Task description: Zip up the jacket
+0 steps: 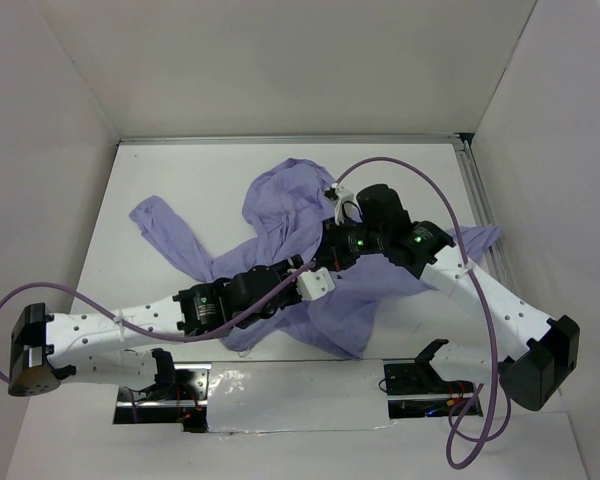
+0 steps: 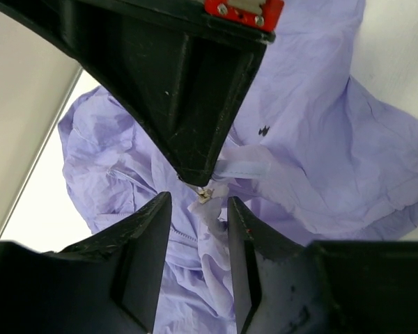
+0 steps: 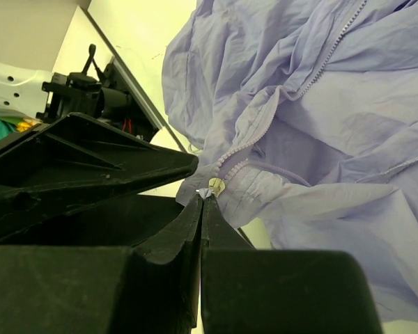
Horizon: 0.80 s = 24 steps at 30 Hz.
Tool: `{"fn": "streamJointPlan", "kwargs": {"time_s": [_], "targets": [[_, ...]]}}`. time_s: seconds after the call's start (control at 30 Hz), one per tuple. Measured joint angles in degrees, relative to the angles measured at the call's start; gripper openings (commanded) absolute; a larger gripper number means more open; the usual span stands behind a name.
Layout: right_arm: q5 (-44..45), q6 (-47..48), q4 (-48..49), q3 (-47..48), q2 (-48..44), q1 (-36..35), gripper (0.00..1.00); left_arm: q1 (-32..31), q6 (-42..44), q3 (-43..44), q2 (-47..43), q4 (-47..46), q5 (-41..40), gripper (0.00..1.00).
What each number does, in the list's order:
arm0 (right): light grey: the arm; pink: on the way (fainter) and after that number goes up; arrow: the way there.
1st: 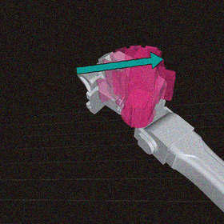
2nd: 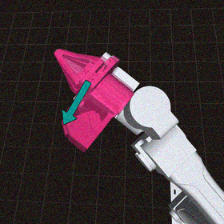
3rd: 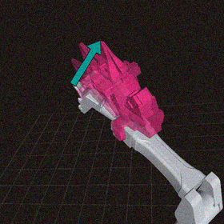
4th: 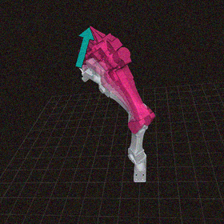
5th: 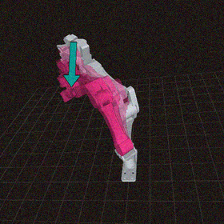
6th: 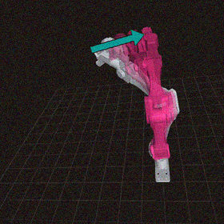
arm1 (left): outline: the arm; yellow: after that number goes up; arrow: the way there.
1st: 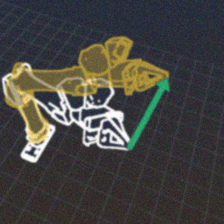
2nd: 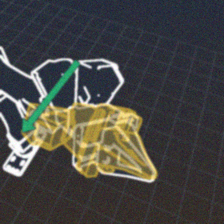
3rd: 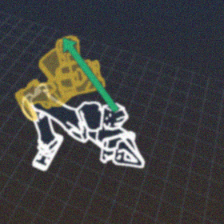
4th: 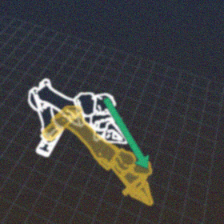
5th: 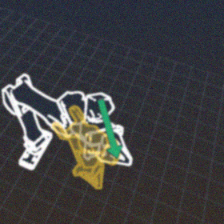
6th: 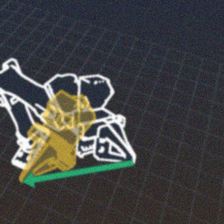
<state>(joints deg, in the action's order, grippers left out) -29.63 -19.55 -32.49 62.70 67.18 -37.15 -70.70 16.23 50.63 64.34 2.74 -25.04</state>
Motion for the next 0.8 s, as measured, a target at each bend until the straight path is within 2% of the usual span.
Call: {"fn": "streamJointPlan", "kwargs": {"time_s": [0.07, 0.17, 0.27, 0.33, 0.4, 0.5, 0.63, 0.8], "targets": [[0.00, -0.13, -0.24, 0.17, 0.00, 0.00, 0.00, -0.02, -0.28, 0.42, 0.52, 1.01, 0.04, 0.54], [0.00, -0.50, -0.59, 0.50, 0.00, 0.02, 0.00, 0.00, -1.75, 1.16, 1.55, 3.13, 0.39, 0.53], [0.00, -0.59, -0.87, 0.83, 0.02, 0.04, 0.00, 0.00, -3.13, 1.60, 2.40, 4.66, 0.33, 0.42], [0.02, -0.61, -1.07, 0.94, 0.02, 0.04, 0.00, 0.00, -3.50, 1.68, 3.02, 5.07, -0.13, 0.30], [0.07, -0.61, -1.14, 0.96, 0.02, 0.07, 0.00, 0.00, -3.76, 1.68, 3.48, 5.35, -0.46, 0.25], [0.31, -0.63, -1.42, 0.96, 0.02, 0.07, 0.00, 0.00, -4.26, 1.90, 3.82, 5.55, -0.52, 0.27], [0.28, -0.61, -1.44, 0.96, 0.22, 0.07, 0.00, -0.02, -4.22, 2.16, 3.82, 5.40, -0.15, 0.35], [0.24, -0.61, -1.44, 0.96, 0.50, 0.07, 0.00, 0.00, -4.15, 2.16, 3.82, 5.27, 0.39, 0.36]]}}
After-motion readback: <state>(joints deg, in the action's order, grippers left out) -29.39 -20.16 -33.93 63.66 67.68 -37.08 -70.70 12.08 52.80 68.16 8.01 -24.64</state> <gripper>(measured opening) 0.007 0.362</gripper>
